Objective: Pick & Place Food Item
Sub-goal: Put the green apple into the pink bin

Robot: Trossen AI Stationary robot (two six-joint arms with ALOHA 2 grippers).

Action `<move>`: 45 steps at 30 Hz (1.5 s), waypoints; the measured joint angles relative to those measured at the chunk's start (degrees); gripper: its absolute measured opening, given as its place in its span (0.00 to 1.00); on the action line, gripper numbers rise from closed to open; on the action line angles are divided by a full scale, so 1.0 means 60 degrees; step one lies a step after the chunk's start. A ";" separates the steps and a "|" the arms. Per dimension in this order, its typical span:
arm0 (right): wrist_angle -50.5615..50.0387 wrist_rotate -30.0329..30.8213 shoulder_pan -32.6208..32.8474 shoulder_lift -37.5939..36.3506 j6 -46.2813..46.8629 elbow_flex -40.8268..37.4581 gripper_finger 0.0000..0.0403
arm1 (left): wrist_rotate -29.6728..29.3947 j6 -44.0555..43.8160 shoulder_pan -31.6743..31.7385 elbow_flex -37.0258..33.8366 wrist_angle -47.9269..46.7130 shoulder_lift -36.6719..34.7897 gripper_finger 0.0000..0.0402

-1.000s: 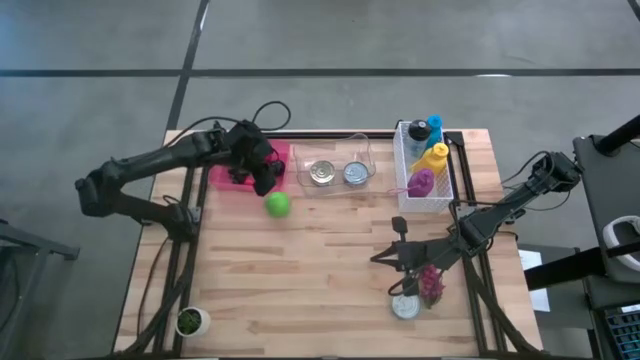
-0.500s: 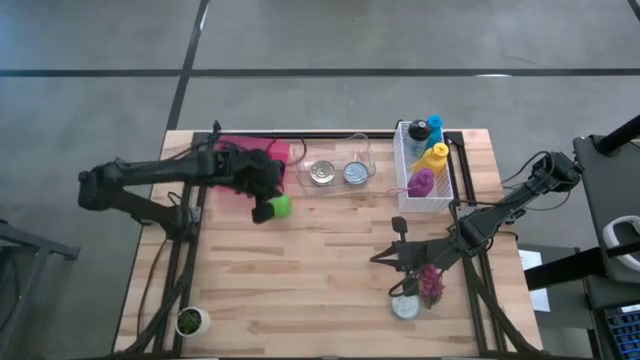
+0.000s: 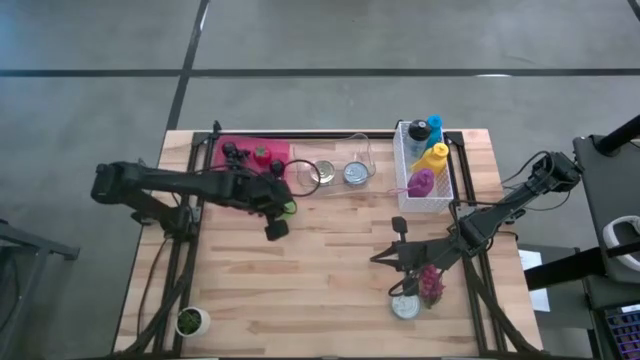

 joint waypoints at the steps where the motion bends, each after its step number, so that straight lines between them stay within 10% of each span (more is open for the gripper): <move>1: -0.0004 0.0000 0.0003 0.0000 -0.0014 0.0000 0.02 | -0.0016 -0.0148 0.0004 0.0000 0.0028 0.0173 0.00; 15: 0.0000 0.0000 0.0000 -0.0002 -0.0020 0.0000 0.02 | -0.0596 -0.3296 0.0094 0.0007 0.0000 0.0913 0.04; 35: -0.0004 0.0000 0.0000 0.0000 0.0000 0.0000 0.02 | -0.1136 -0.6462 0.0915 -0.1093 0.0112 0.0946 0.93; 45: 0.0000 0.0000 0.0003 0.0000 -0.0039 0.0000 0.02 | -0.1166 -0.6453 0.1261 -0.1878 0.1510 0.0946 0.94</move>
